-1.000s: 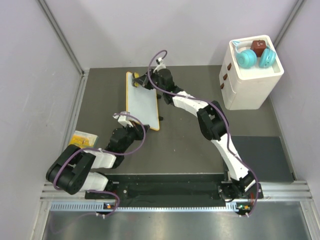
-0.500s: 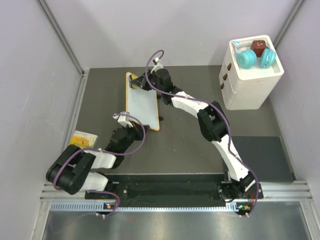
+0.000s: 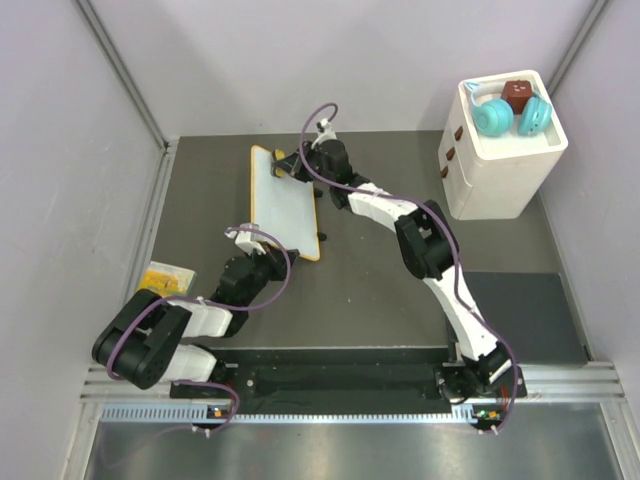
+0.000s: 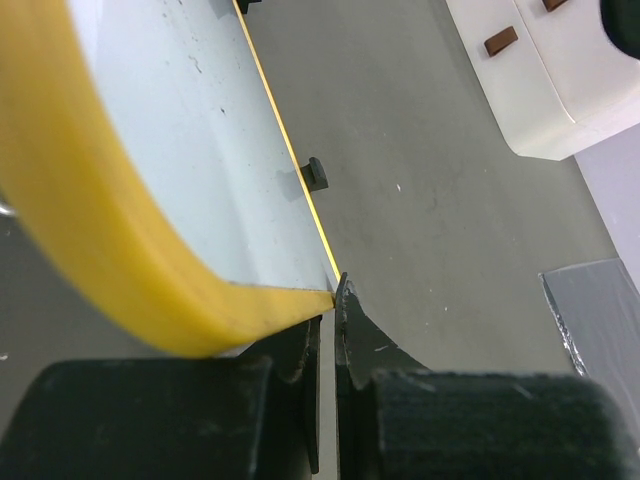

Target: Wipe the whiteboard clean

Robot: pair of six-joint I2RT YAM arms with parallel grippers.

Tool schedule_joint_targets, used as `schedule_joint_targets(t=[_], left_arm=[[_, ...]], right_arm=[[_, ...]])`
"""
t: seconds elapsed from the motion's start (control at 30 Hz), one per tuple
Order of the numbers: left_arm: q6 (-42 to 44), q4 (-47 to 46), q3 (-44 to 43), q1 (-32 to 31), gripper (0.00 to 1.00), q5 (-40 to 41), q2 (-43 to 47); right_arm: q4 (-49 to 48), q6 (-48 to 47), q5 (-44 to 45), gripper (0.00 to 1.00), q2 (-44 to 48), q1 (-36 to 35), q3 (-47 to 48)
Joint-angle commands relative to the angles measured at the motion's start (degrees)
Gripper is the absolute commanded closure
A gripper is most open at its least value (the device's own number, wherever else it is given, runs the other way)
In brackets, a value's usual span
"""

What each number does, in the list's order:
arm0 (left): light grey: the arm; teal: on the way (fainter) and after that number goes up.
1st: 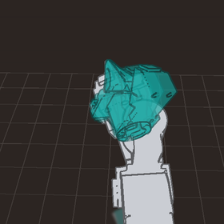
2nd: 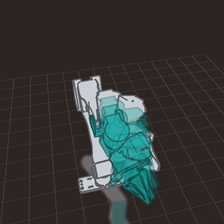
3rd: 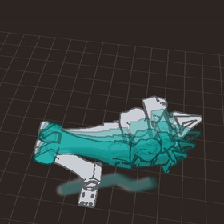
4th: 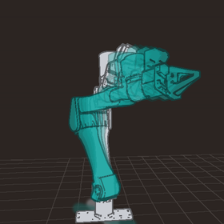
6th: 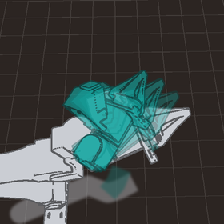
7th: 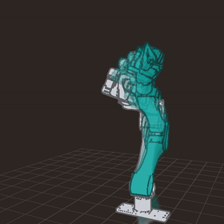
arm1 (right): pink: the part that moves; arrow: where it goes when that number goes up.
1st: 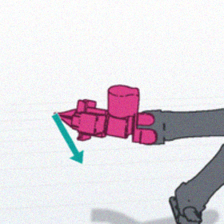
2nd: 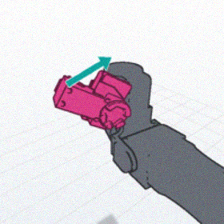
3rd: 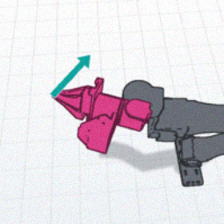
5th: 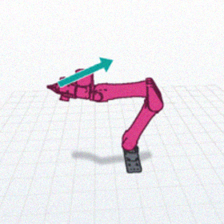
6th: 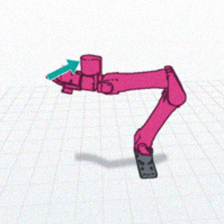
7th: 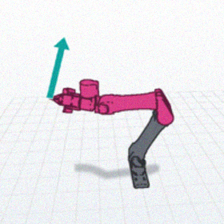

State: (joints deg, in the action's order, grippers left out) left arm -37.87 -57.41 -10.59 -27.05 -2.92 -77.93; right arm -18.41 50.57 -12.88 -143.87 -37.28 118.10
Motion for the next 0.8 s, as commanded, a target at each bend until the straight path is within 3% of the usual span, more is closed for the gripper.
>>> schedule_joint_targets(t=[0.0,0.2,0.53,0.77], left_arm=[[3.85,3.35,1.19,-1.87,1.00,-5.34,-0.03],[4.03,3.27,1.10,-2.04,1.00,-5.26,-0.29],[4.03,3.09,1.10,-2.31,1.00,-4.99,-0.29],[4.12,3.27,1.19,-2.57,1.00,-4.82,0.06]], right_arm=[[3.38,-0.38,-0.65,1.00,-1.32,0.89,-3.49],[3.56,-0.91,-3.81,1.00,2.54,1.24,-10.86],[1.54,-4.68,-6.10,1.00,12.99,1.24,-33.00],[-0.30,-5.39,-7.15,1.00,13.97,1.33,-37.16]])
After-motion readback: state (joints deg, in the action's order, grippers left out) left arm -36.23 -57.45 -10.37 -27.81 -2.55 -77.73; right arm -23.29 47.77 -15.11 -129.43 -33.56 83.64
